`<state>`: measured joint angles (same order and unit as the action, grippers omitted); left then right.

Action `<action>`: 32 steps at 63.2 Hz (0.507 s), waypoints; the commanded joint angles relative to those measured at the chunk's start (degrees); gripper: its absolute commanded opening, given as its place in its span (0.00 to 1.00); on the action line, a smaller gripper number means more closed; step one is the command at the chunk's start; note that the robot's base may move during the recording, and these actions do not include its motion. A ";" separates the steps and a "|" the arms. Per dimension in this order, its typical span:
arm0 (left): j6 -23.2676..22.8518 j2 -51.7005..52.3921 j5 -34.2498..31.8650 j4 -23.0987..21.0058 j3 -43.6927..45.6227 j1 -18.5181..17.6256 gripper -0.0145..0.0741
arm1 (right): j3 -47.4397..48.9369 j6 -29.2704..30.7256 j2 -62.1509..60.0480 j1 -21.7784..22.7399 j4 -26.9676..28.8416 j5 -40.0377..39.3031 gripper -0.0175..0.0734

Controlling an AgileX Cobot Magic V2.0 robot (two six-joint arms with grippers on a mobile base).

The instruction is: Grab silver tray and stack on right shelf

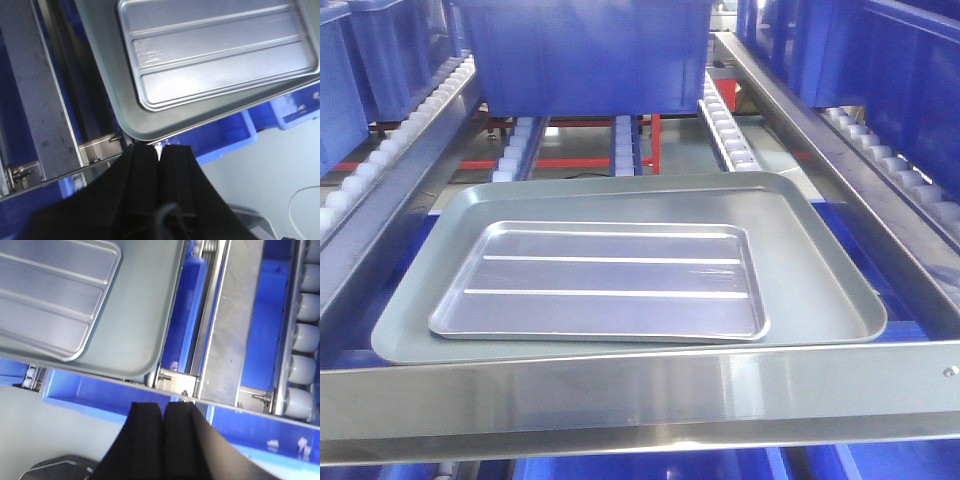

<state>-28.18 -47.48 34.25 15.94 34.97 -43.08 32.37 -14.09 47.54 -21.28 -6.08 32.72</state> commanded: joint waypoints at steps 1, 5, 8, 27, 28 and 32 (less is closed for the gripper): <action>-0.08 6.10 -6.70 1.33 -2.16 -1.16 0.05 | -1.93 1.75 -5.77 -0.01 -1.10 -5.59 0.25; -0.08 11.04 -7.45 1.51 -4.59 -1.69 0.05 | -3.64 2.61 -10.69 -0.01 -1.10 -5.60 0.25; -0.08 14.35 -7.45 1.51 -5.78 -1.92 0.05 | -4.60 3.08 -14.14 -0.01 -1.10 -5.60 0.25; -0.08 28.49 -7.45 1.40 -7.36 -2.01 0.05 | -5.41 3.47 -30.65 -0.01 -1.10 -7.49 0.25; -0.08 28.68 -7.45 1.25 -7.36 -2.01 0.05 | -5.41 3.47 -30.86 -0.01 -1.10 -7.49 0.25; -0.08 29.30 -7.45 0.77 -7.36 -2.01 0.05 | -5.41 3.47 -31.06 -0.01 -1.10 -7.49 0.25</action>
<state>-28.18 -18.36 31.33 16.63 26.11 -44.69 25.42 -11.23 16.30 -21.28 -6.20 30.46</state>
